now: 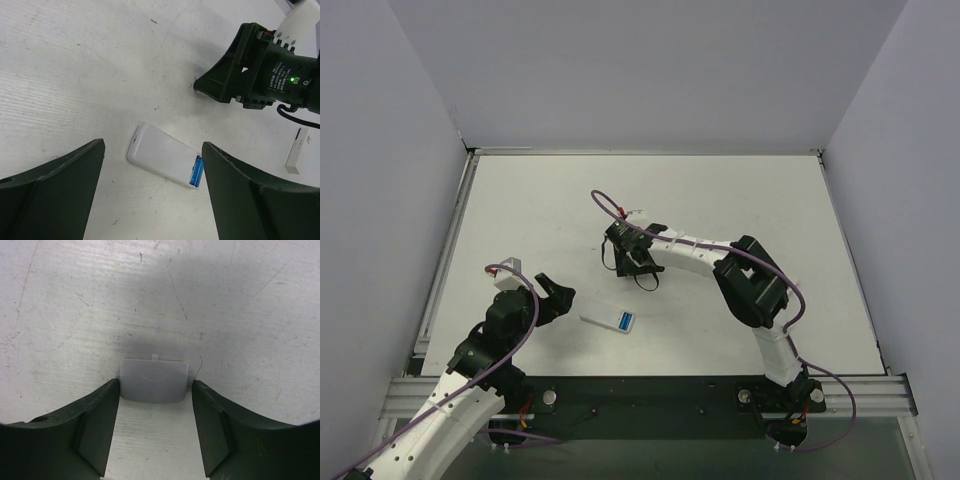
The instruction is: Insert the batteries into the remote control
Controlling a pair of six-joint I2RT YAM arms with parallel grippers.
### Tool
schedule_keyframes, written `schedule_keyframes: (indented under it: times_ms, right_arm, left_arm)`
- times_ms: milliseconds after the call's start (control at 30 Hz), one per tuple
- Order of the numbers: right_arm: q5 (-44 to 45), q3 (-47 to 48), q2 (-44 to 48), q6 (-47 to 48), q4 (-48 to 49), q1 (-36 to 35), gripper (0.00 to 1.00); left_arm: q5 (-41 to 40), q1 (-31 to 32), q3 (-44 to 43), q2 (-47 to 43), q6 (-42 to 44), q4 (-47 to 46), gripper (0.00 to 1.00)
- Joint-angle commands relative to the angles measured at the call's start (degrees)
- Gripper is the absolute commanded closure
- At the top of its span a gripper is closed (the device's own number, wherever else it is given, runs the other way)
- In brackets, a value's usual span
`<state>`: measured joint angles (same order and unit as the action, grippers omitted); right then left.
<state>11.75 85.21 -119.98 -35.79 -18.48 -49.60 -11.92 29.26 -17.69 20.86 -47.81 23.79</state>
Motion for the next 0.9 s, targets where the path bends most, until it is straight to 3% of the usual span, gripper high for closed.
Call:
schedule_keyframes:
  times_ms: [0, 533, 867]
  right_arm:
    - [0.4, -3.5, 1.7, -0.2, -3.0, -0.4, 0.46]
    - [-3.7, -4.4, 1.4, 4.1, -2.3, 0.2, 0.5]
    - [-6.3, -9.3, 7.4, 12.0, -1.2, 0.5, 0.72]
  left_arm:
    - [0.5, 0.1, 0.1, 0.1, -0.4, -1.8, 0.11]
    - [1.5, 0.1, 0.5, 0.7, -0.4, -2.8, 0.11]
    - [3.0, 0.1, 0.7, 3.5, 0.1, -4.2, 0.11]
